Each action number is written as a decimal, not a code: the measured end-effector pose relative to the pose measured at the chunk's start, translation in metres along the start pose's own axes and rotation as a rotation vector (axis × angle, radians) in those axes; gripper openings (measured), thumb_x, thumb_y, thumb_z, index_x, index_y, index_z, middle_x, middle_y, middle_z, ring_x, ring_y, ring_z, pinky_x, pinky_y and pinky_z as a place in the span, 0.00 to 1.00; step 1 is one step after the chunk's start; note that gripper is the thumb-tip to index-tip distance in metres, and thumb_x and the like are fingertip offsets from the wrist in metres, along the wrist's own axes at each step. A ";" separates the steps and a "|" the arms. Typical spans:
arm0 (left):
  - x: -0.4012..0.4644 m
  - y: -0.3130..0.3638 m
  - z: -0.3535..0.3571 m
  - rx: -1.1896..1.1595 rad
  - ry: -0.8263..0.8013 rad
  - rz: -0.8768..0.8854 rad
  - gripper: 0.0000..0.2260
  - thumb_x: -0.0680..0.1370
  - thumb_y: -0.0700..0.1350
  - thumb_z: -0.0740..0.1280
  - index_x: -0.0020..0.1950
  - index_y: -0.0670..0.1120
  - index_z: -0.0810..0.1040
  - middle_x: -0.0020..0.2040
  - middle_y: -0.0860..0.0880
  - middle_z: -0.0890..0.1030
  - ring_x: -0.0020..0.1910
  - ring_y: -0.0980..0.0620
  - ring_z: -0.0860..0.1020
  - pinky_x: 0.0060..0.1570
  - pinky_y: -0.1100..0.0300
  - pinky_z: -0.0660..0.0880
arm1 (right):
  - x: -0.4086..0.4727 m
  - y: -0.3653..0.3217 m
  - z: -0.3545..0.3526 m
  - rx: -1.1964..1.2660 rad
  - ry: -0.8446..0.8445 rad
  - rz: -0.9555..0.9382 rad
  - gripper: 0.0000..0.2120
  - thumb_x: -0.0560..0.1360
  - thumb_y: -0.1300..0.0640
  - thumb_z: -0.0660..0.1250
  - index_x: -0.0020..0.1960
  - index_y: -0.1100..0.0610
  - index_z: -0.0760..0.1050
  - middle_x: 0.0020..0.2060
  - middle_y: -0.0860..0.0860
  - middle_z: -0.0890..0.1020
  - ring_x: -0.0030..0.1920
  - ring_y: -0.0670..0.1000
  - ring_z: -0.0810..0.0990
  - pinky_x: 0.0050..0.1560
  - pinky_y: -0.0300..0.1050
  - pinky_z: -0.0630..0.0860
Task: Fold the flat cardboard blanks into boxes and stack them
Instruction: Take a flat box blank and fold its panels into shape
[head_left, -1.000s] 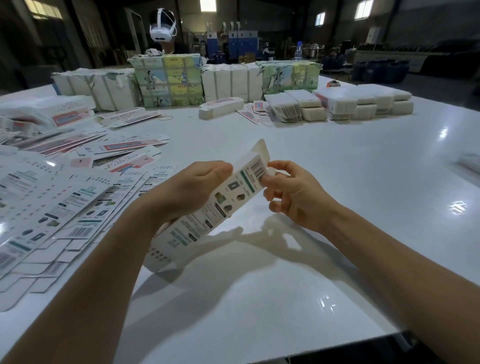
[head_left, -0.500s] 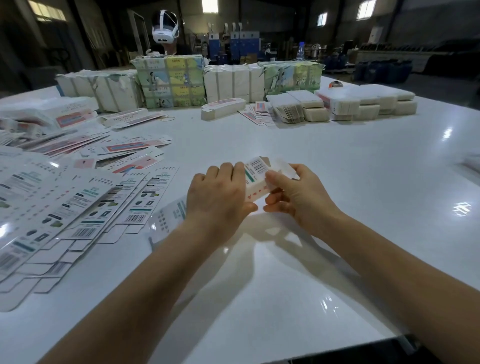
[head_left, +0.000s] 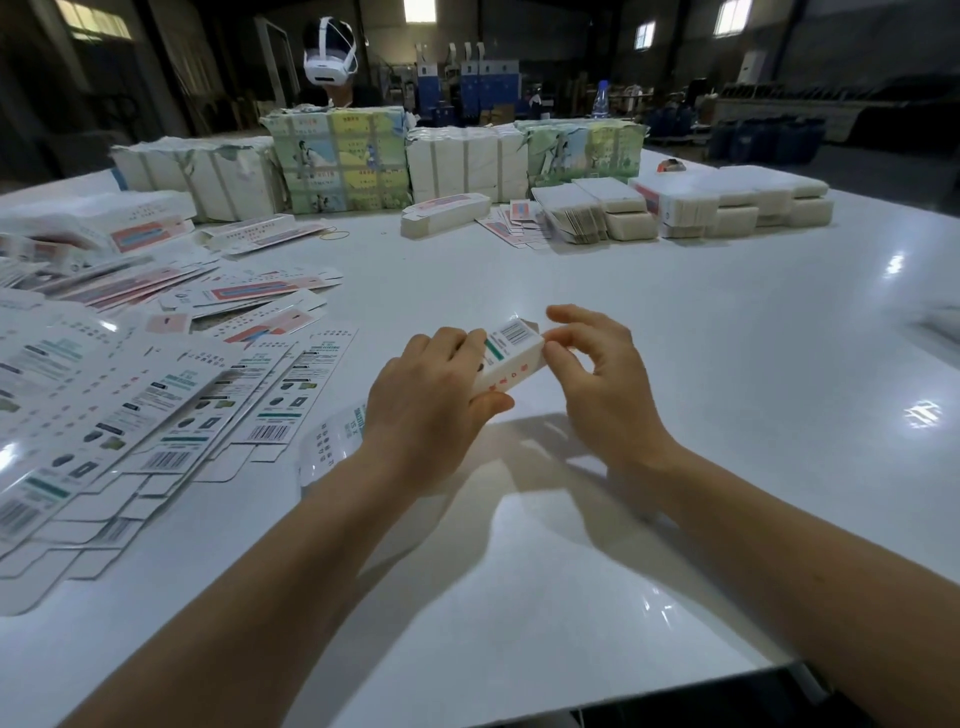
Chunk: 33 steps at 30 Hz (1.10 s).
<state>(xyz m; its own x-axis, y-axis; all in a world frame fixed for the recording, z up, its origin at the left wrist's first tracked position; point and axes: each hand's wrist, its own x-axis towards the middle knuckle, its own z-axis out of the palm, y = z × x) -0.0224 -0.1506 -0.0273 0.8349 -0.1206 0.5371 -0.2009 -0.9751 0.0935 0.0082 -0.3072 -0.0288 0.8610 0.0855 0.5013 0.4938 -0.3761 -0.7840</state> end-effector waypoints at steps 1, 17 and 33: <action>-0.001 0.001 0.000 -0.011 0.007 0.009 0.28 0.74 0.56 0.67 0.70 0.43 0.69 0.61 0.45 0.75 0.55 0.43 0.72 0.45 0.51 0.70 | 0.000 -0.001 0.000 0.037 -0.030 0.008 0.12 0.79 0.65 0.59 0.43 0.52 0.76 0.58 0.44 0.75 0.63 0.45 0.65 0.52 0.19 0.61; -0.006 0.010 -0.003 0.068 0.076 0.044 0.28 0.73 0.52 0.71 0.66 0.36 0.72 0.56 0.39 0.78 0.49 0.38 0.76 0.41 0.49 0.72 | -0.001 -0.003 0.002 0.217 0.145 0.011 0.14 0.78 0.59 0.60 0.64 0.52 0.67 0.59 0.43 0.74 0.59 0.39 0.74 0.57 0.32 0.73; -0.007 0.013 0.011 0.239 0.050 0.172 0.31 0.67 0.54 0.76 0.63 0.37 0.76 0.54 0.40 0.80 0.46 0.40 0.78 0.41 0.51 0.75 | 0.017 0.001 -0.010 1.210 -0.156 0.933 0.12 0.79 0.65 0.54 0.59 0.69 0.70 0.56 0.65 0.79 0.50 0.64 0.81 0.42 0.58 0.80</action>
<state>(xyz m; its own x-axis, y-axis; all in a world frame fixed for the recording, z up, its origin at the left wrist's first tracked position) -0.0254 -0.1648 -0.0388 0.7712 -0.2847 0.5693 -0.2062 -0.9579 -0.1997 0.0222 -0.3148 -0.0171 0.8760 0.3747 -0.3038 -0.4785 0.5961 -0.6447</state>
